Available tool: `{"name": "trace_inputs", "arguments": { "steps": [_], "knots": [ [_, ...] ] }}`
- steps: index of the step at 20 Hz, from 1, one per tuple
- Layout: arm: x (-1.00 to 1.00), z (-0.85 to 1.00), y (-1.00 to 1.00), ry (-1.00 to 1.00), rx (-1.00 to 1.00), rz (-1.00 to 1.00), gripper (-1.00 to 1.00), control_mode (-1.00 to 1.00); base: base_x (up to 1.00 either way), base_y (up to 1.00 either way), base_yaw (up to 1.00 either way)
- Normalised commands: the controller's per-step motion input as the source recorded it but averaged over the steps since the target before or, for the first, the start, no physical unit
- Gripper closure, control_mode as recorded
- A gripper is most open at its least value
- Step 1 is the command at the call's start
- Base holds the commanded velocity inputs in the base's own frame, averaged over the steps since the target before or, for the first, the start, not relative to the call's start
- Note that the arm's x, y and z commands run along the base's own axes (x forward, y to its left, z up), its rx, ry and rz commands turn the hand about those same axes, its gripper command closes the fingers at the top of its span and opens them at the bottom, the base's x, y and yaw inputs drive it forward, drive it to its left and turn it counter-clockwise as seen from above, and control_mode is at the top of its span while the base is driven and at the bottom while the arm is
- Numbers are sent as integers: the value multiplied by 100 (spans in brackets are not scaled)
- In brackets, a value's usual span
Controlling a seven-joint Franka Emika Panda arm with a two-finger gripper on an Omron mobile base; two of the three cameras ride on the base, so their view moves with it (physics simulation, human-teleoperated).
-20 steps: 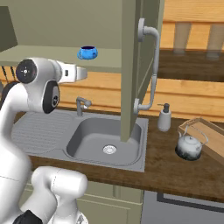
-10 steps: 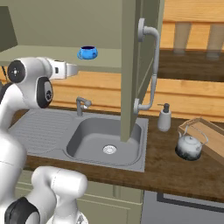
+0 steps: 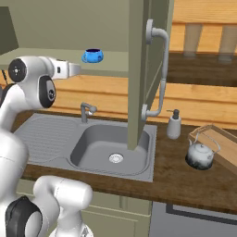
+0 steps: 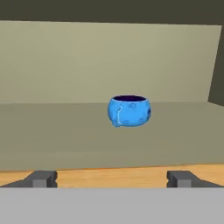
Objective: Pick the kettle from the counter and place it on the tray. Then pick the mug from the cabinet and place it on the tray. Then close the cabinet doors.
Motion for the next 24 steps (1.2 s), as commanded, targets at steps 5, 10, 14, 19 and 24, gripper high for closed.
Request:
{"name": "trace_inputs", "arguments": {
  "steps": [5, 10, 14, 19, 24],
  "knots": [
    [32, 5, 3, 4, 0, -1, -100, -100, 0, 0, 0],
    [39, 9, 0, 0, 0, 0, -100, -100, 0, 0, 0],
    [37, 0, 1, 0, 0, 0, -100, -100, 0, 0, 0],
    [29, 0, 0, 0, 0, -1, -100, -100, 0, 0, 0],
    [27, 0, 0, 2, 0, -14, -100, -100, 0, 0, 0]
  ]
}}
